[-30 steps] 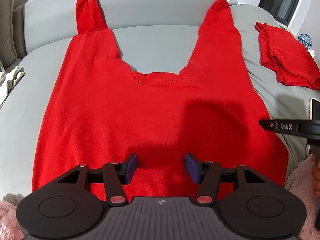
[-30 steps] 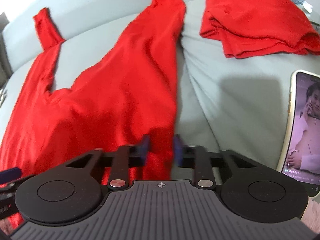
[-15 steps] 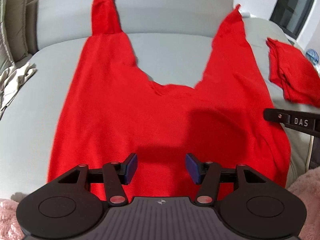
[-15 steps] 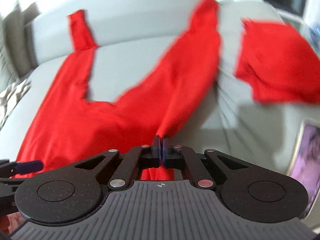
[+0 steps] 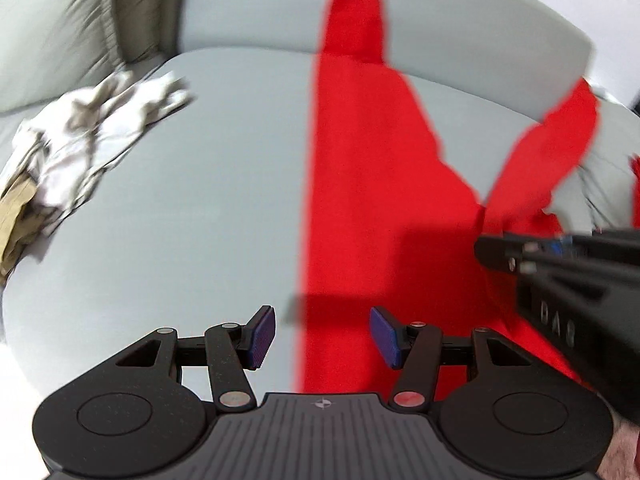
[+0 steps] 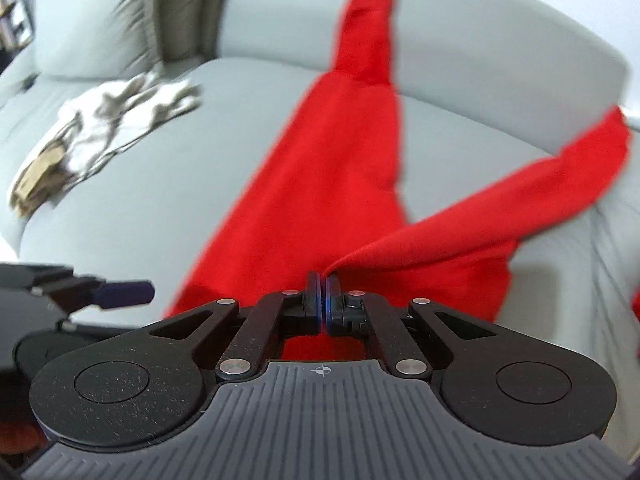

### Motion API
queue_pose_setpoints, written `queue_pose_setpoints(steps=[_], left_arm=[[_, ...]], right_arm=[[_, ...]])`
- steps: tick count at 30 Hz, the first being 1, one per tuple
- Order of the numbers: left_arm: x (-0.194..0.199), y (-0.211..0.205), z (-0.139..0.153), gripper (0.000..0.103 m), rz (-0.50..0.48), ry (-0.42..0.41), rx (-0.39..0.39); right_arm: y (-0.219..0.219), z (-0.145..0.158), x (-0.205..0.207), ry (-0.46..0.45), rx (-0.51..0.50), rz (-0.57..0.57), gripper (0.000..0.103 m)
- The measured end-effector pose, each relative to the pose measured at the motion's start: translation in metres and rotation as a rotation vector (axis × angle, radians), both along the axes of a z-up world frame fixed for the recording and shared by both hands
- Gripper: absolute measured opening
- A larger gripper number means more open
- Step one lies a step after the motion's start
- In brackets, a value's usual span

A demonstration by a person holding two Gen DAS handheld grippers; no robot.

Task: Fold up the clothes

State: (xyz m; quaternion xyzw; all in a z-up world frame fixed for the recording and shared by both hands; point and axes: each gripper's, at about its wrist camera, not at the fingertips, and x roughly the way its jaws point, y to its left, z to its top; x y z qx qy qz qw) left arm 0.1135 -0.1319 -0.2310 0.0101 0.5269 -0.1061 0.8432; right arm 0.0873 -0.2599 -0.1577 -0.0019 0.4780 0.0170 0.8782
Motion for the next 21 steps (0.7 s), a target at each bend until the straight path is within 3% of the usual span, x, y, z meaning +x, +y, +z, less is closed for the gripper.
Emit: queue_pose_setpoints(steps=[5, 9, 13, 16, 17, 19, 21], left_arm=[[0.020, 0.043, -0.011, 0.049, 0.069, 0.041, -0.041], [0.020, 0.056, -0.020, 0.048, 0.081, 0.064, -0.033], [0.017, 0.060, -0.021, 0.048, 0.070, 0.063, -0.026], [0.014, 0.063, -0.015, 0.048, 0.069, 0.052, -0.024], [0.011, 0.063, -0.012, 0.049, 0.068, 0.045, -0.020], [0.007, 0.062, -0.008, 0.049, 0.058, 0.032, -0.018], [-0.002, 0.059, 0.002, 0.049, 0.031, 0.014, -0.012]], right_arm=[[0.052, -0.010, 0.025, 0.041, 0.031, 0.081, 0.002], [0.066, -0.028, 0.037, 0.112, 0.095, 0.074, 0.002], [0.060, -0.053, 0.042, 0.204, 0.184, 0.007, 0.018], [0.056, -0.052, 0.037, 0.195, 0.215, -0.002, 0.023], [0.053, -0.044, 0.032, 0.175, 0.231, -0.001, 0.032], [0.045, -0.028, 0.022, 0.136, 0.260, -0.006, 0.040], [0.035, -0.012, 0.010, 0.089, 0.266, -0.006, 0.040]])
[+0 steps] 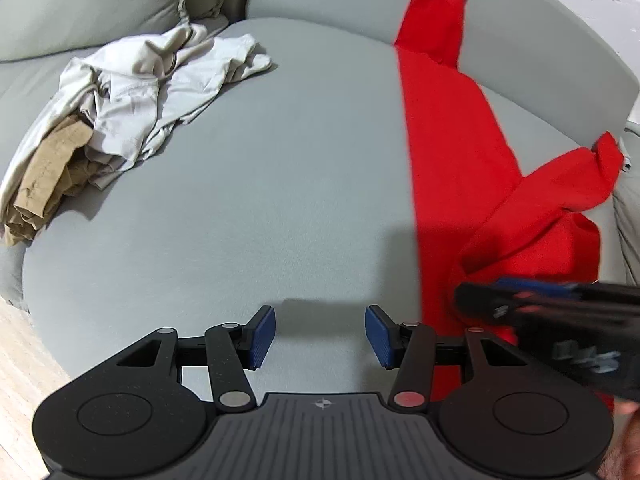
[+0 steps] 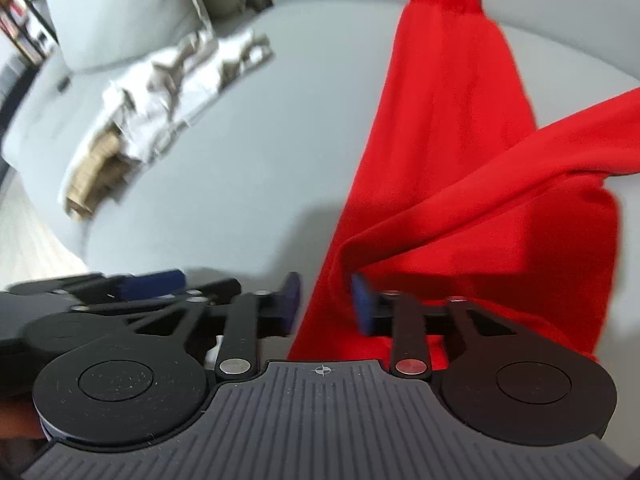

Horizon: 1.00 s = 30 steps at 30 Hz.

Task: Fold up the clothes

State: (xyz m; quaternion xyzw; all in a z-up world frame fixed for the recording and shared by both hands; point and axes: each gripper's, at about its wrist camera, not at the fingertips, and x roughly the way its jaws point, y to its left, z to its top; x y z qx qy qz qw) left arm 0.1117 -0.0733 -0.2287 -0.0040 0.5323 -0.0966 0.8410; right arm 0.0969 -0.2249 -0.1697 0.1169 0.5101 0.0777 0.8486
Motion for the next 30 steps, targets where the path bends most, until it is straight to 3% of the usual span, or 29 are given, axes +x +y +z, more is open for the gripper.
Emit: queue_pose_setpoints(steps=[6, 13, 16, 23, 27, 30], left_arm=[[-0.026, -0.015, 0.020, 0.049, -0.092, -0.004, 0.012], [-0.042, -0.054, 0.016, 0.049, -0.201, 0.024, 0.019], [-0.047, -0.074, 0.012, 0.049, -0.268, 0.039, 0.023], [-0.058, -0.096, -0.004, 0.049, -0.324, 0.089, 0.045], [-0.059, -0.100, -0.007, 0.049, -0.339, 0.083, 0.054], [-0.060, -0.102, -0.007, 0.049, -0.356, 0.087, 0.047]], right_arm=[[-0.046, 0.032, -0.044, -0.106, -0.070, -0.056, 0.040], [-0.118, 0.020, -0.080, -0.058, -0.103, -0.149, 0.040], [-0.133, 0.009, -0.082, -0.035, -0.070, -0.149, 0.049], [-0.139, -0.025, -0.070, 0.040, -0.021, -0.125, 0.051], [-0.123, -0.039, -0.066, 0.045, -0.025, -0.083, 0.040], [-0.116, -0.043, -0.068, 0.042, -0.056, -0.059, 0.038]])
